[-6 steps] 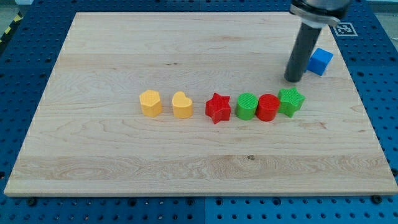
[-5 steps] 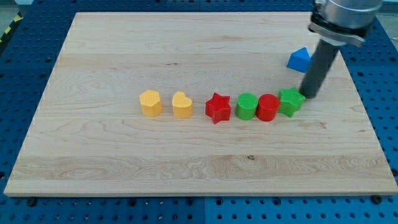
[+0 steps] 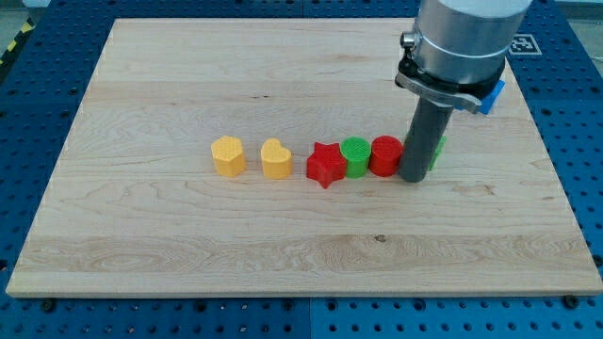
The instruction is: Place the green star horizontal to the blue triangle
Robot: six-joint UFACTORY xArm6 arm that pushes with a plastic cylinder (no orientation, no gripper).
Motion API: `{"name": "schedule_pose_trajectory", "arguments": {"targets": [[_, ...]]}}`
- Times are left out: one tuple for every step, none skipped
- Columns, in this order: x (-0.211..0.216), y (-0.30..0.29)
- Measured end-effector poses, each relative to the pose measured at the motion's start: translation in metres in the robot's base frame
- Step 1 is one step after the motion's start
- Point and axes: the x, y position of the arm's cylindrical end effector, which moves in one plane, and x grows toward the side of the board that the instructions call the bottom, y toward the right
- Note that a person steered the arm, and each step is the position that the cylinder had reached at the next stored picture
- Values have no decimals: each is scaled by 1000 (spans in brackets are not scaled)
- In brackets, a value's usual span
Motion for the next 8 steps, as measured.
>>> {"name": "schedule_pose_trajectory", "arguments": {"targets": [[-10, 12], [-11, 49], [-26, 68], [-44, 30], [-46, -6], [-51, -14], [-51, 12], [-57, 39]]}}
